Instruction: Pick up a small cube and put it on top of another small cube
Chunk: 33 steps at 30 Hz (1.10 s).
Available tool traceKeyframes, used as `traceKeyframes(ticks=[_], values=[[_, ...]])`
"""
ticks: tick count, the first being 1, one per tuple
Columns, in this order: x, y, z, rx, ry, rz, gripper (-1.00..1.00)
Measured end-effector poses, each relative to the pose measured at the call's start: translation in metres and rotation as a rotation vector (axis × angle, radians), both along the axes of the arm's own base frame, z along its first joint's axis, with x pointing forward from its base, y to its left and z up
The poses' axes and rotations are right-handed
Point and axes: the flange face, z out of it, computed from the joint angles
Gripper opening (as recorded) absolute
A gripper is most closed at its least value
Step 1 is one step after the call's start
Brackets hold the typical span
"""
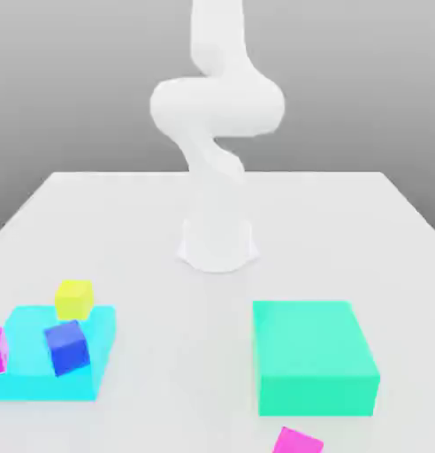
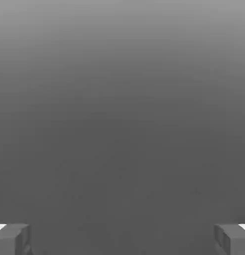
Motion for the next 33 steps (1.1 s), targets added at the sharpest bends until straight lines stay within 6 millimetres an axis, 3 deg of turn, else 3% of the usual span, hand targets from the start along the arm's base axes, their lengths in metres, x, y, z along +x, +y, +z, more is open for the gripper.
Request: traceKeyframes(ticks=[8, 16, 23, 33], values=[[0.090, 0.021, -0.114, -0.013, 0.200, -0.133, 0.00], [0.144, 0.037, -0.246, 0.012, 0.384, -0.233, 0.00], [0.160, 0.055, -0.363, 0.071, 0.540, -0.302, 0.00], [0.150, 0.085, -0.514, 0.189, 0.712, -0.376, 0.00]])
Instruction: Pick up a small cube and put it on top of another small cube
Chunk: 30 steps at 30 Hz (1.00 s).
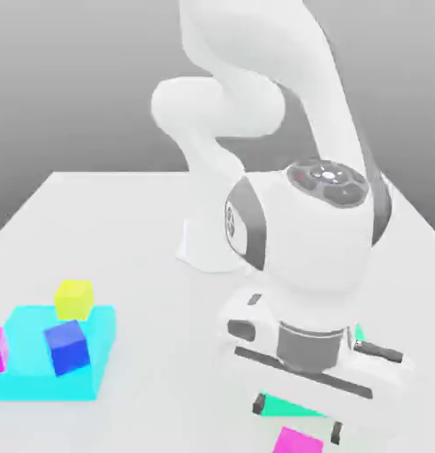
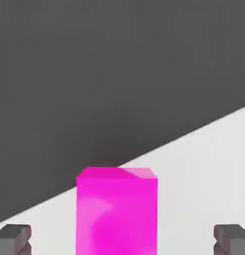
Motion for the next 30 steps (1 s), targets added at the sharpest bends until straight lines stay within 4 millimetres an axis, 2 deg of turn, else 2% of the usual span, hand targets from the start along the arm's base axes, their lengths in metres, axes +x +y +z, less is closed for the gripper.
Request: traceKeyframes(ticks=[1, 2, 7, 8, 10, 13, 17, 21, 23, 26, 28, 29, 30], values=[[0.000, 0.000, -0.015, 0.001, 0.001, -0.001, 0.00], [-0.001, 0.001, -0.028, 0.001, 0.002, 0.000, -1.00], [-0.001, 0.001, -0.028, 0.002, 0.000, 0.000, -1.00], [-0.001, 0.001, -0.034, 0.001, 0.001, 0.000, -1.00], [-0.001, 0.001, -0.019, 0.002, 0.001, -0.001, -1.00], [-0.001, -0.002, 0.021, 0.000, 0.002, -0.009, -1.00], [0.001, -0.101, 0.046, -0.027, 0.013, -0.251, -1.00], [-0.019, -0.202, 0.068, -0.036, 0.018, -0.514, -1.00], [-0.038, -0.252, 0.082, -0.033, 0.017, -0.655, -1.00], [-0.078, -0.328, 0.102, -0.019, 0.011, -0.886, -1.00], [-0.109, -0.380, 0.098, -0.007, 0.006, -1.048, -1.00], [-0.123, -0.402, 0.085, -0.001, 0.004, -1.120, -1.00], [-0.131, -0.413, 0.074, 0.002, 0.003, -1.156, 1.00]])
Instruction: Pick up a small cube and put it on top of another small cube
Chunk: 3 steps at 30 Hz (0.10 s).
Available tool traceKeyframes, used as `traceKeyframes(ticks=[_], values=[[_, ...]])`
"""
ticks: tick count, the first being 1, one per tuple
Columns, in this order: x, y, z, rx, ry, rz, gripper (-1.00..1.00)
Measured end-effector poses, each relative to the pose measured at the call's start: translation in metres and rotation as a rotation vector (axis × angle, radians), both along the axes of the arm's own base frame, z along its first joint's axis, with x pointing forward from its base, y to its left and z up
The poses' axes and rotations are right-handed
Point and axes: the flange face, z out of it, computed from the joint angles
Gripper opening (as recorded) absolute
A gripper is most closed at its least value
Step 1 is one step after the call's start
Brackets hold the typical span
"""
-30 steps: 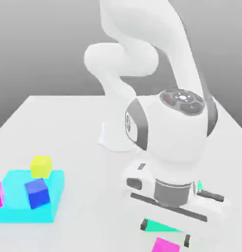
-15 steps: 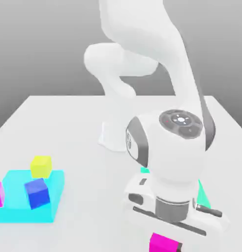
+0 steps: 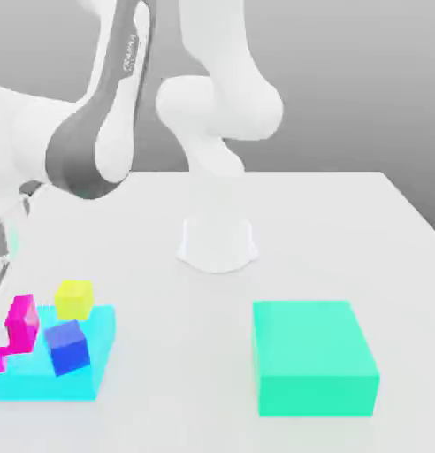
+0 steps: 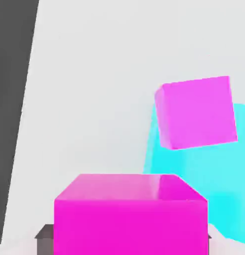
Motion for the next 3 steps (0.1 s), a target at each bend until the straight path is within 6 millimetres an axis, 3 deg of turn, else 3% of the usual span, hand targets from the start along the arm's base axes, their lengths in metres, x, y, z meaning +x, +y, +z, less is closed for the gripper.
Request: traceKeyframes(ticks=[3], values=[[0.0000, 0.0000, 0.0000, 0.000, 0.000, 0.000, 1.00]])
